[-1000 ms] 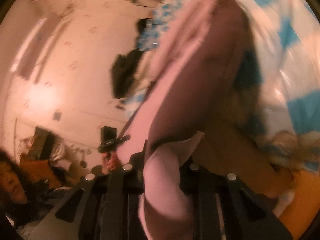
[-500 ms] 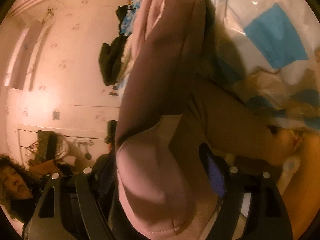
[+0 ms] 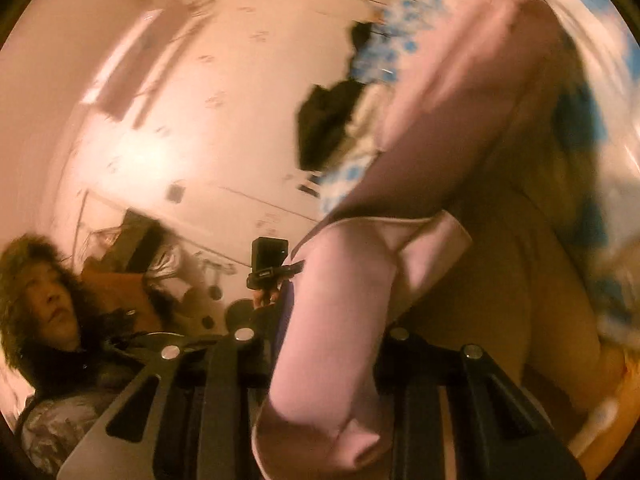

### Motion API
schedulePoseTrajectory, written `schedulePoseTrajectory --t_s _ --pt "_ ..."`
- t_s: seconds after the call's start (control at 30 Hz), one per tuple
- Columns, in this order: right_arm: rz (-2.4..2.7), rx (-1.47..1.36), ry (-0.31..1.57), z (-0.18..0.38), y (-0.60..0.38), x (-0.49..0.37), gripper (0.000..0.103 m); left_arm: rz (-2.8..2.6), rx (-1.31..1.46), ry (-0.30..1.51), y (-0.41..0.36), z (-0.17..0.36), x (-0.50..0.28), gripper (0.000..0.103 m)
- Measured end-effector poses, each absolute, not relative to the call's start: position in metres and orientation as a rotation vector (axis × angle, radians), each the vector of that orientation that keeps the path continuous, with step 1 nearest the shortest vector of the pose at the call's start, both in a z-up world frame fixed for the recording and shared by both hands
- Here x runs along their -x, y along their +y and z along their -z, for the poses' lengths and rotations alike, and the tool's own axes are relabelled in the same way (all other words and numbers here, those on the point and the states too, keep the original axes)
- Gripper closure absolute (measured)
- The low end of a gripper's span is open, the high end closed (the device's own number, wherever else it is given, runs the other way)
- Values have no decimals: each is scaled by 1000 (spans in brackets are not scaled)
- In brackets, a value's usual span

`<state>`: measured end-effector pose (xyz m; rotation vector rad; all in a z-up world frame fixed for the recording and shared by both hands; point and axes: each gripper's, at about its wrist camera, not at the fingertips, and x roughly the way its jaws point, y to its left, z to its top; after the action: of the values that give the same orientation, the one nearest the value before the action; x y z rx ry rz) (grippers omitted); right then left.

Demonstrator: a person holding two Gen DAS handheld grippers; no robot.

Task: Fold large clothes

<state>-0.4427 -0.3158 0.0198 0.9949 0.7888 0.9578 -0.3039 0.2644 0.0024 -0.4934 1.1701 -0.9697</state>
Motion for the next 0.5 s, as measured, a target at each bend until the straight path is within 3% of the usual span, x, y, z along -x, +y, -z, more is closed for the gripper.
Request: schedulePoseTrajectory --t_s 0.17,0.5 --pt "-1002 -989 697 -40 -316 449 74 1006 459 1084 256 -38 309 91" --pt "-907 -1163 732 26 -331 479 74 827 239 1140 254 -21 319 91"
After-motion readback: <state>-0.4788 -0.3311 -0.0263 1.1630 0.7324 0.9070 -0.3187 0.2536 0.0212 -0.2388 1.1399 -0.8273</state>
